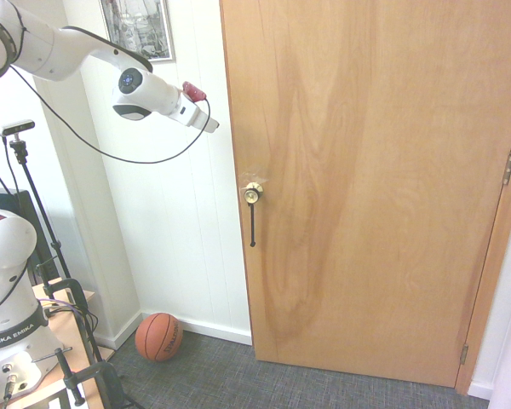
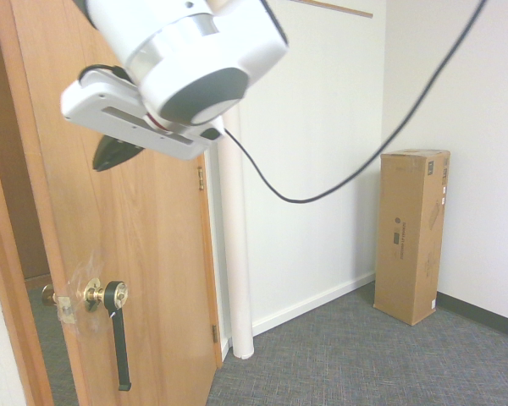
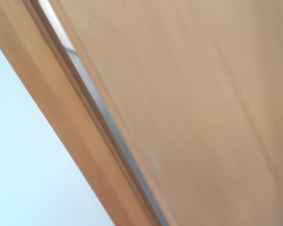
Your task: Close the door
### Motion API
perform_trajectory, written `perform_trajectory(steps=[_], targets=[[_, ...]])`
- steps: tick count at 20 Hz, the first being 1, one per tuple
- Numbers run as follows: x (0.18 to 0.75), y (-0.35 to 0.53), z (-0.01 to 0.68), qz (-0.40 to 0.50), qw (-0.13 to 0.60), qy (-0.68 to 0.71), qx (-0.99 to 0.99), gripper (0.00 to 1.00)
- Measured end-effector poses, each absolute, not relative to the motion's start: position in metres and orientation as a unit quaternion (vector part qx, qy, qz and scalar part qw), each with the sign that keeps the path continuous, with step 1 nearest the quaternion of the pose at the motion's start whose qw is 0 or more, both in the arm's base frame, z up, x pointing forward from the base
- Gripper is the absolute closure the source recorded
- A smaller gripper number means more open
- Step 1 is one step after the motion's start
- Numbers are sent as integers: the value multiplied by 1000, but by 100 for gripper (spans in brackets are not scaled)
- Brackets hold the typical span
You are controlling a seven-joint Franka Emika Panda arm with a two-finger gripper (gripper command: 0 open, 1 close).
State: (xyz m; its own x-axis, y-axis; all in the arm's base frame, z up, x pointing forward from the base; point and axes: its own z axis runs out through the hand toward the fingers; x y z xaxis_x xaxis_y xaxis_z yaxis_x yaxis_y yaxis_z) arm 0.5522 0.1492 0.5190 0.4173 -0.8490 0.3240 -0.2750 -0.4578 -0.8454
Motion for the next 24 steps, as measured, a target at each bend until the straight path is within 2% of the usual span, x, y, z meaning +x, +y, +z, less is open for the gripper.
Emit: perform_trajectory(steps=[6, 13, 19, 24], targets=[[631, 142, 511, -412, 381, 388, -732, 100], [698, 155, 433, -418, 395, 382, -723, 100], [728, 185, 345, -436, 392, 386, -712, 100], [736, 177, 344, -445, 384, 375, -717, 100]])
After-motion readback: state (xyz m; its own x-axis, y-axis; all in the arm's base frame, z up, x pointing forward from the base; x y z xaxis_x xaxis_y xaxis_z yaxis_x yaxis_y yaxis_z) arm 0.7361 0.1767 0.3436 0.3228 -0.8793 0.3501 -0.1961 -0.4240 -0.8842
